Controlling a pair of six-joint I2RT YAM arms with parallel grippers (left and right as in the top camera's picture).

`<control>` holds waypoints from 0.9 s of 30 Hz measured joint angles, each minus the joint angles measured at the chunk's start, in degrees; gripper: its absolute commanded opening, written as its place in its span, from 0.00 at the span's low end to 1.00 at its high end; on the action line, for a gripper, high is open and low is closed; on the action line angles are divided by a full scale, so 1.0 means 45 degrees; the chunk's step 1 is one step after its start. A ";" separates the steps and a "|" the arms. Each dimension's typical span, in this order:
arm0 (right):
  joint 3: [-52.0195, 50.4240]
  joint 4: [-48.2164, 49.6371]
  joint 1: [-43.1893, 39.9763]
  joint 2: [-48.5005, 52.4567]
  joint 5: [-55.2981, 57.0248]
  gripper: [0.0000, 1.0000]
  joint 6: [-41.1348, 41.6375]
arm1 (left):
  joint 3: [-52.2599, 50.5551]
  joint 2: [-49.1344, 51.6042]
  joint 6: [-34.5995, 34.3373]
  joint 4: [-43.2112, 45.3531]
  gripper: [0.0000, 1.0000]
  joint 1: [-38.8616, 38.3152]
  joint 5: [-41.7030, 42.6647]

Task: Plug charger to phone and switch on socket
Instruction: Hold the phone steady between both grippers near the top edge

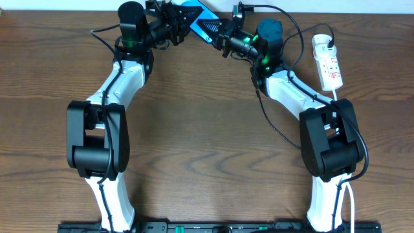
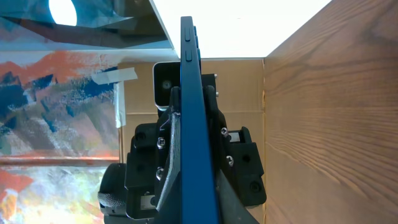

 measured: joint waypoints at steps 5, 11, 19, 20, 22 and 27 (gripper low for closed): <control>0.0000 0.0000 0.0000 0.0000 -0.0015 0.01 0.0000 | 0.0000 0.0000 0.0000 0.0000 0.07 0.0000 0.0005; 0.0000 0.0000 0.0000 0.0000 -0.0019 0.01 0.0000 | 0.0000 0.0000 0.0000 -0.0005 0.07 0.0000 0.0010; 0.0000 0.0000 0.0000 0.0000 -0.0029 0.01 0.0000 | 0.0000 0.0000 0.0000 0.0000 0.08 0.0005 0.0010; 0.0000 0.0000 0.0000 0.0000 -0.0029 0.01 0.0000 | 0.0000 0.0000 0.0000 0.0000 0.07 0.0005 0.0010; 0.0000 0.0000 0.0000 0.0000 -0.0034 0.01 0.0000 | 0.0000 0.0000 0.0000 0.0000 0.07 0.0015 0.0019; 0.0000 0.0000 0.0000 0.0000 -0.0049 0.05 -0.0005 | 0.0000 0.0000 0.0000 0.0000 0.07 0.0063 0.0058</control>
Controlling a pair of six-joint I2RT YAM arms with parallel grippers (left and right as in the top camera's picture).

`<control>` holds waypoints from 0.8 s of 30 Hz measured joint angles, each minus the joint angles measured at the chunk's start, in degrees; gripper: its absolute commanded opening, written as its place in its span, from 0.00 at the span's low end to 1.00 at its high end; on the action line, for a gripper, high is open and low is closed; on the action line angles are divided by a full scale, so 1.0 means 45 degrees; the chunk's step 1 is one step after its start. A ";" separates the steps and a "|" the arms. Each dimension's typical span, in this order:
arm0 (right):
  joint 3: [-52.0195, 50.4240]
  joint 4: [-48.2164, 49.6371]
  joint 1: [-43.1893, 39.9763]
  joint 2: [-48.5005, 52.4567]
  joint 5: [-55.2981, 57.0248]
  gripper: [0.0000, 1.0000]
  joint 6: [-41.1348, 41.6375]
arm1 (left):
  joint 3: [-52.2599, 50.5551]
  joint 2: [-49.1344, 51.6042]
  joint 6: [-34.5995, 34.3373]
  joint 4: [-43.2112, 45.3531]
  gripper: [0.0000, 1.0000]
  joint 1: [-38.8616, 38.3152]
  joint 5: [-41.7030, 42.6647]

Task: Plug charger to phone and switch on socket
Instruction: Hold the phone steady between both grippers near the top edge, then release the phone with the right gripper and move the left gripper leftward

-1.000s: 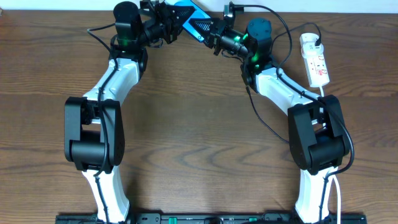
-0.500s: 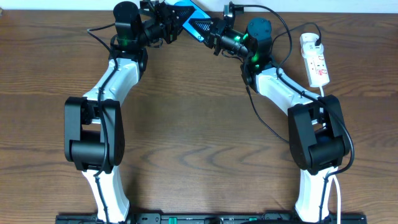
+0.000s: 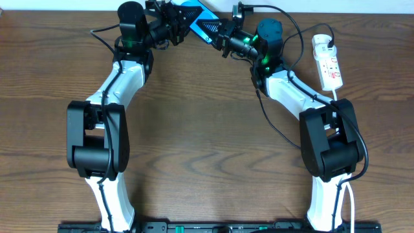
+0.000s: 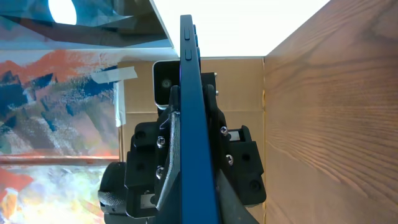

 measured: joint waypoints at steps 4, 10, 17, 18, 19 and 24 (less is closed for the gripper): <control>0.0000 -0.0078 0.0000 0.0000 -0.0248 0.15 -0.0083 | 0.0000 0.0000 0.0155 0.0005 0.07 0.0005 0.0049; -0.0019 -0.0199 0.0233 0.0000 -0.1127 0.16 -0.0272 | 0.0000 0.0000 0.0432 0.0092 0.07 0.0160 -0.0019; -0.0044 -0.0248 0.0393 0.0005 -0.1613 0.20 -0.0335 | 0.0000 0.0000 0.0447 0.0102 0.07 0.0272 -0.0170; -0.0053 -0.0253 0.0393 0.0005 -0.1656 0.20 -0.0345 | 0.0000 0.0000 0.0442 0.0107 0.07 0.0272 -0.0189; -0.0068 -0.0267 0.0393 0.0005 -0.1685 0.22 -0.0364 | 0.0000 0.0000 0.0447 0.0112 0.08 0.0272 -0.0204; -0.0102 -0.0325 0.0393 0.0019 -0.1817 0.27 -0.0457 | 0.0000 0.0000 0.0447 0.0151 0.07 0.0350 -0.0204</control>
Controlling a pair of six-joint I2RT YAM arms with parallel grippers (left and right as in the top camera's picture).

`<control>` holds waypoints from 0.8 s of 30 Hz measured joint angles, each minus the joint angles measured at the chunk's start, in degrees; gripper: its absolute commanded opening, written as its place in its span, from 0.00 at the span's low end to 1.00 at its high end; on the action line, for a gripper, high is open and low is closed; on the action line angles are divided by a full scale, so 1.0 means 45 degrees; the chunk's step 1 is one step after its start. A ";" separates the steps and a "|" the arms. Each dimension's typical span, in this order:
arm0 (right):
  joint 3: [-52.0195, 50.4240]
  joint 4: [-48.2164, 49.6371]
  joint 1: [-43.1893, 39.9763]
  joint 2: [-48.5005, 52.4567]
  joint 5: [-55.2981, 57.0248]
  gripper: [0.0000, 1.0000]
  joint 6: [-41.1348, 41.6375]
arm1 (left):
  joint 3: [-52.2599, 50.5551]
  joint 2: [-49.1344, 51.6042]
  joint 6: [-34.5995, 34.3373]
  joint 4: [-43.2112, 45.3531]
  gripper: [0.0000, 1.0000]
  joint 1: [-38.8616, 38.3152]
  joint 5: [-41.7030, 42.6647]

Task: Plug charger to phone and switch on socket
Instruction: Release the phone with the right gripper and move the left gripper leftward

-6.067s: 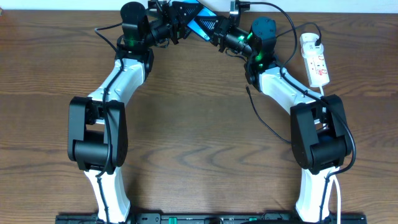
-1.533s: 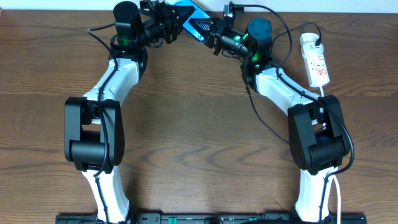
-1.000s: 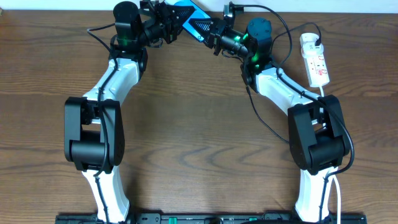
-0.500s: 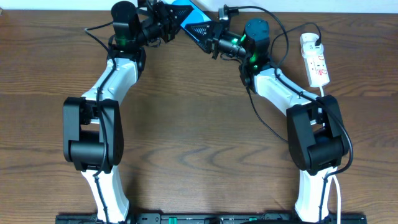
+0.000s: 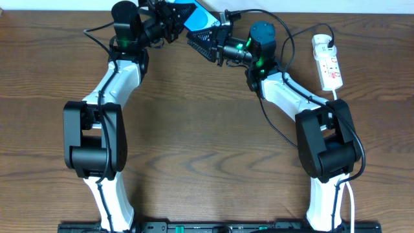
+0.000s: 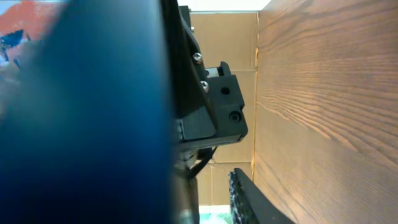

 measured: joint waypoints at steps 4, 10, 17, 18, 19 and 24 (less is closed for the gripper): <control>-0.0010 -0.0015 0.0044 0.0005 -0.0083 0.29 -0.0117 | 0.0000 0.0000 -0.0005 0.0024 0.07 0.0112 0.0000; -0.0068 -0.0117 0.0083 0.0015 -0.0257 0.32 -0.0345 | 0.0000 0.0000 -0.0005 0.0034 0.07 0.0510 0.0000; -0.0078 -0.0155 0.0107 0.0083 -0.0330 0.35 -0.0544 | 0.0000 0.0000 -0.0010 0.0034 0.07 0.0899 0.0000; -0.0078 -0.0204 0.0107 0.0083 -0.0330 0.35 -0.0593 | 0.0000 0.0000 -0.0010 0.0039 0.08 0.0942 0.0005; -0.0083 -0.0238 0.0107 0.0083 -0.0335 0.35 -0.0646 | 0.0000 0.0000 -0.0010 0.0039 0.07 0.0996 0.0005; -0.0097 -0.0520 0.0107 0.0097 -0.0418 0.40 -0.1069 | 0.0000 0.0000 -0.0010 0.0039 0.08 0.1360 0.0102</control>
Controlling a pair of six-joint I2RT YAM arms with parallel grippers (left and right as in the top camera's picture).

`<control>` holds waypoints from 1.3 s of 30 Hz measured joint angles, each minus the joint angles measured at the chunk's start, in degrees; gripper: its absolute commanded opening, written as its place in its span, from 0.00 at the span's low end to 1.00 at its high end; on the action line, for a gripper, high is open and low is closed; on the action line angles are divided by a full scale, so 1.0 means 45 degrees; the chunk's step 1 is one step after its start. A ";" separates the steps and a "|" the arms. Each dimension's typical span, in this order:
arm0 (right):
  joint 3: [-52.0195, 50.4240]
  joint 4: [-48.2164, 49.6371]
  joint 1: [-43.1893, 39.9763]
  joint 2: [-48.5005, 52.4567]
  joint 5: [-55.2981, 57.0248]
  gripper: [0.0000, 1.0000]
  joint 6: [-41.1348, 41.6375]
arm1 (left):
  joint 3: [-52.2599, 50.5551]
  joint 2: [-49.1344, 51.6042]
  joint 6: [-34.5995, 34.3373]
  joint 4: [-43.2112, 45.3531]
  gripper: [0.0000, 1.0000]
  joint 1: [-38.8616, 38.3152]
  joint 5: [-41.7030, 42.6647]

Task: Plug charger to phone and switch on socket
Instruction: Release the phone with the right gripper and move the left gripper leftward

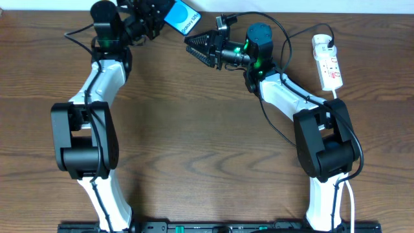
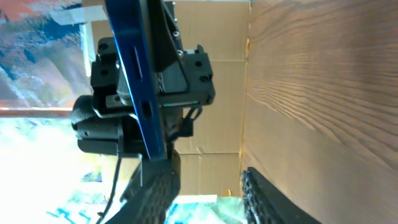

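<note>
The blue phone (image 1: 182, 17) hangs above the table's far edge, with my left gripper (image 1: 155, 13) shut on it. In the right wrist view the phone (image 2: 132, 68) shows edge-on, with the left gripper (image 2: 168, 68) behind it. To its right my right gripper (image 1: 191, 46) stands open and empty, a short gap from the phone; its dark ribbed fingers (image 2: 155, 193) frame bare air. The white socket strip (image 1: 328, 62) lies at the far right, a black cable (image 1: 288, 29) running from it. I cannot make out the charger's plug end.
Brown wooden table (image 1: 207, 142) under both arms. Cardboard (image 2: 214, 31) and a painted backdrop (image 2: 37, 56) stand beyond the far edge. The right arm's base (image 1: 326, 145) sits between the middle and the strip.
The left arm has swung left with the phone, which now sits further from my right gripper. The right gripper stays open, and the gap to the phone is wider.
At first both grippers met at the phone over the far edge, unchanged for two moments. Then my right gripper stood open close beside the phone, and the left arm had shifted left. Now the left gripper alone holds the phone, further left.
</note>
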 measured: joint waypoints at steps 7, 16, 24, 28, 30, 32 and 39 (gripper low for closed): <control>-0.0039 -0.0583 -0.0029 0.0024 -0.0248 0.42 -0.1103 | 0.0000 0.0000 0.0000 0.0000 0.07 0.0957 0.0772; -0.0068 -0.1870 -0.0335 0.0029 -0.0816 0.51 -0.3225 | 0.0000 0.0000 -0.0160 0.0000 0.08 0.2045 0.2438; -0.0073 -0.3245 -0.1044 0.0029 -0.1481 0.61 -0.5362 | 0.0005 0.0000 -0.0544 -0.0787 0.07 0.2268 0.3677; -0.0083 -0.4444 -0.1282 0.0029 -0.1627 0.62 -0.6557 | 0.0005 0.0000 -0.0413 -0.1549 0.08 0.2331 0.3973; -0.0087 -0.5124 -0.1418 0.0029 -0.1661 0.63 -0.7281 | 0.0005 0.0000 -0.0277 -0.1783 0.07 0.2341 0.4090; -0.0078 -0.5897 -0.1549 0.0029 -0.1661 0.64 -0.7966 | 0.0005 0.0000 -0.0044 -0.2098 0.08 0.2341 0.4240; 0.0991 -1.1366 -0.1744 0.0029 -0.0962 0.64 -1.1030 | 0.0005 0.0000 0.0991 -0.3274 0.08 0.2336 0.4566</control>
